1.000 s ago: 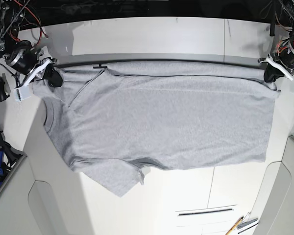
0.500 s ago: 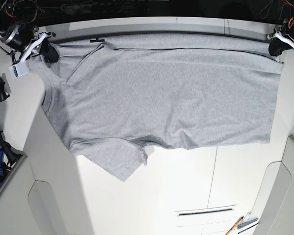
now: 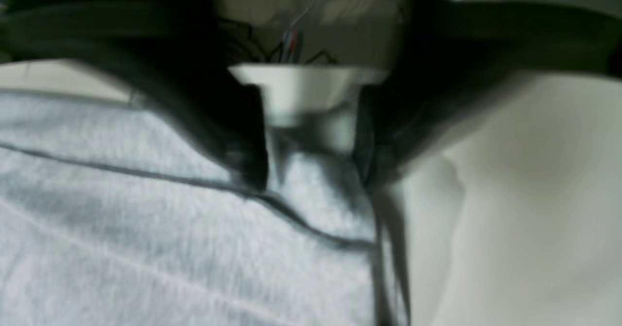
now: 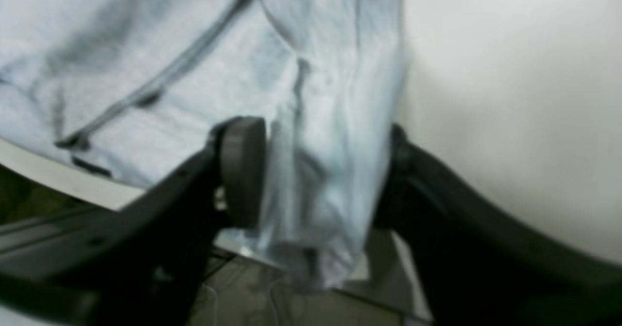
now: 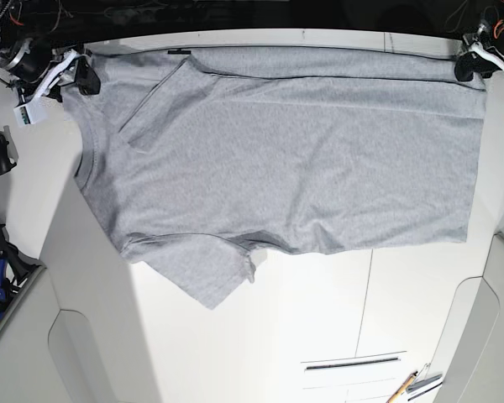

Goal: Fold the T-shirt properly
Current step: 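Lift the grasped edge and fold it over the shirt body, then reach both grippers to the shirt's opposite side edge and grasp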

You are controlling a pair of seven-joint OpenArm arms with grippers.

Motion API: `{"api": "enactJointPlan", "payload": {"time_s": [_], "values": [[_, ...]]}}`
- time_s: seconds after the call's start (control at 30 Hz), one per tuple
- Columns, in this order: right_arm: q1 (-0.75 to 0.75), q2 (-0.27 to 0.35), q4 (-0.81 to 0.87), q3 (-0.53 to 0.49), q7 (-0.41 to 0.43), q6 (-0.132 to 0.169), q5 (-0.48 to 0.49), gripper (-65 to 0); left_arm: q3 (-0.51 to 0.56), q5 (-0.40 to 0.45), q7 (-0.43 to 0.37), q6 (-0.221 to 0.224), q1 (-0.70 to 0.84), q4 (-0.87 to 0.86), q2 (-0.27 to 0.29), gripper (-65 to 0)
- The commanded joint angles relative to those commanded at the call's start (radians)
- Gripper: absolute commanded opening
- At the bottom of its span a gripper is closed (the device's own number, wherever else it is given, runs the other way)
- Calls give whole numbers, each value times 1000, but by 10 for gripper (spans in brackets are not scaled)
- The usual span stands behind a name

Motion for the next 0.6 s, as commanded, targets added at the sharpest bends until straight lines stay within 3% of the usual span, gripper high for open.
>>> {"api": "enactJointPlan", "payload": {"time_s": [0.2, 0.33, 0.43, 0.53, 0.6], "values": [[1, 0, 0, 101, 2, -19, 16, -307, -30, -46, 16, 0, 0, 0, -1, -286], [35, 2, 0, 233, 19, -18, 40, -307, -167, -93, 17, 0, -2, 0, -1, -286], [88, 32, 0, 257, 54, -19, 13, -307, -253, -130, 16, 0, -4, 0, -12, -286], [164, 54, -10, 257, 97, -36, -11, -307, -262, -146, 16, 0, -5, 0, -40, -286], [229, 66, -28, 253, 98, -68, -22, -307, -262, -145, -8, 0, -17, 0, -56, -286]]}}
